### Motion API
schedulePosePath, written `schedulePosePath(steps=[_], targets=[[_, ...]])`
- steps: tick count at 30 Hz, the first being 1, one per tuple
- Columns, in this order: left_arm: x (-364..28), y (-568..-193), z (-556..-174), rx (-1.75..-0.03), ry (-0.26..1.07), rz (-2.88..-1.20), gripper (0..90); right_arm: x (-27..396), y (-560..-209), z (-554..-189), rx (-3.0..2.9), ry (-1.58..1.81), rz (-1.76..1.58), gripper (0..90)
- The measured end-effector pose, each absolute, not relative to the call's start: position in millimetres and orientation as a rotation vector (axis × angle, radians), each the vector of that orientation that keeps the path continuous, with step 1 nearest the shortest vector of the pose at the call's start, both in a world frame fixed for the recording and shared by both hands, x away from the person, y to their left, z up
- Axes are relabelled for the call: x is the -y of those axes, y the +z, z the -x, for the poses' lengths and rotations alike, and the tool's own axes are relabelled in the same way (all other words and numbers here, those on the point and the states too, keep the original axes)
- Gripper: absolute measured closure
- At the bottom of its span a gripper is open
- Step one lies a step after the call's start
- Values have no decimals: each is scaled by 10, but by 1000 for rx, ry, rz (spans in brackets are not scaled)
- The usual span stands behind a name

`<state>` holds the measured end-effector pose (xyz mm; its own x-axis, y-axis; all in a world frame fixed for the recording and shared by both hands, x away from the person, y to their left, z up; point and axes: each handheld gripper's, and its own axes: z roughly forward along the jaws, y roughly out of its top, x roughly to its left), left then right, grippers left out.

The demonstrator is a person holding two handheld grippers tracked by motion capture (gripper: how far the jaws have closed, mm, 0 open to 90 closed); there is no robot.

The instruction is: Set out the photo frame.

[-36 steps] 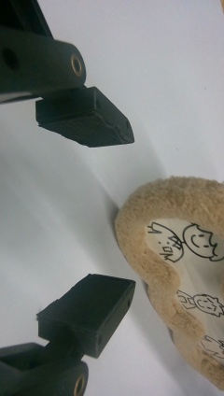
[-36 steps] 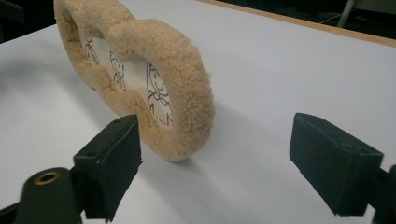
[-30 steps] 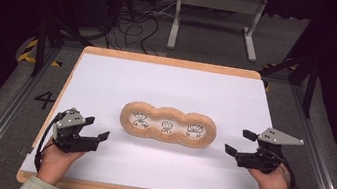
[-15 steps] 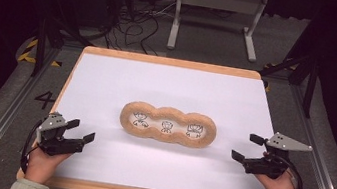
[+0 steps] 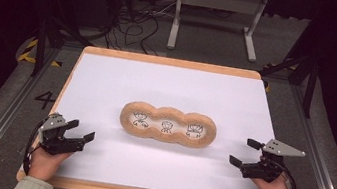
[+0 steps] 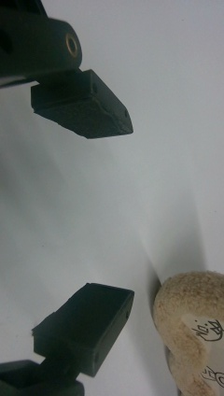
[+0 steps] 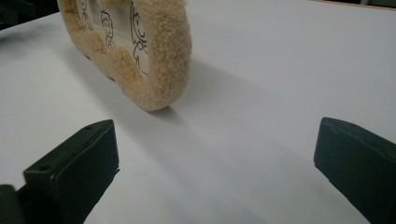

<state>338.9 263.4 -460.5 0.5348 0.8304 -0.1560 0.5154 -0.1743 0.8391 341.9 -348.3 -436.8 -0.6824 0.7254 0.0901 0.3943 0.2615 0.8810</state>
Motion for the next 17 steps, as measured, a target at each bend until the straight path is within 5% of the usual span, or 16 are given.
schedulePosePath(steps=[17], targets=[[-2582, -4667, -3424, -1086, 438, -1876, 201, 3403, -4520, -3449, -2245, 1319, -1064, 2]])
